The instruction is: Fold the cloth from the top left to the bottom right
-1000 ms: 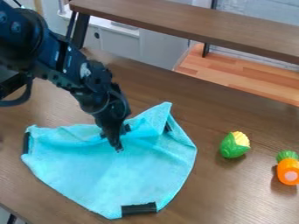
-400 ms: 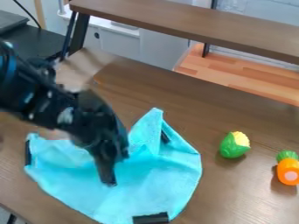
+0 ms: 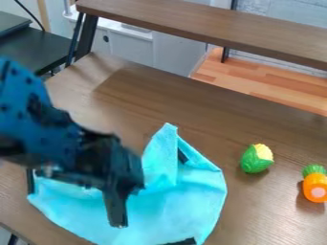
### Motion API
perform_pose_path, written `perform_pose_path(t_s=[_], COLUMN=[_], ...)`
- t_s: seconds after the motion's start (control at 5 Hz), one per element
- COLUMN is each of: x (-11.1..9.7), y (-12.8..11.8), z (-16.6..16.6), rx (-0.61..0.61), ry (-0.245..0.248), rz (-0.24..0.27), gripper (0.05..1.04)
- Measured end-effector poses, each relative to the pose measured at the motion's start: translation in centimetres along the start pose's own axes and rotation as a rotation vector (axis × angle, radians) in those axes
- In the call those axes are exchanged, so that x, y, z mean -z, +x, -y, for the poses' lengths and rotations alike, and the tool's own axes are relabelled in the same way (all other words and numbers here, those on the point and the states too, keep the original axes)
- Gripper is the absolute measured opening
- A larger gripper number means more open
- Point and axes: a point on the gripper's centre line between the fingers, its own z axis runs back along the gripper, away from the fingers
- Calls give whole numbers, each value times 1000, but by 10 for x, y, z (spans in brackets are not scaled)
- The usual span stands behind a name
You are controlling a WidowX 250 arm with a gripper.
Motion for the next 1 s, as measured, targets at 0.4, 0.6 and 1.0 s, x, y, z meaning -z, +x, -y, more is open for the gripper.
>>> perform_pose_path(t_s=[0.4, 0.6, 1.0], x=[-6, -5, 4], y=[5, 14, 12], z=[-6, -15, -33], rx=[29, -61, -90], ry=[-156, -328, -527], rz=[-58, -53, -120], gripper=[191, 427, 990])
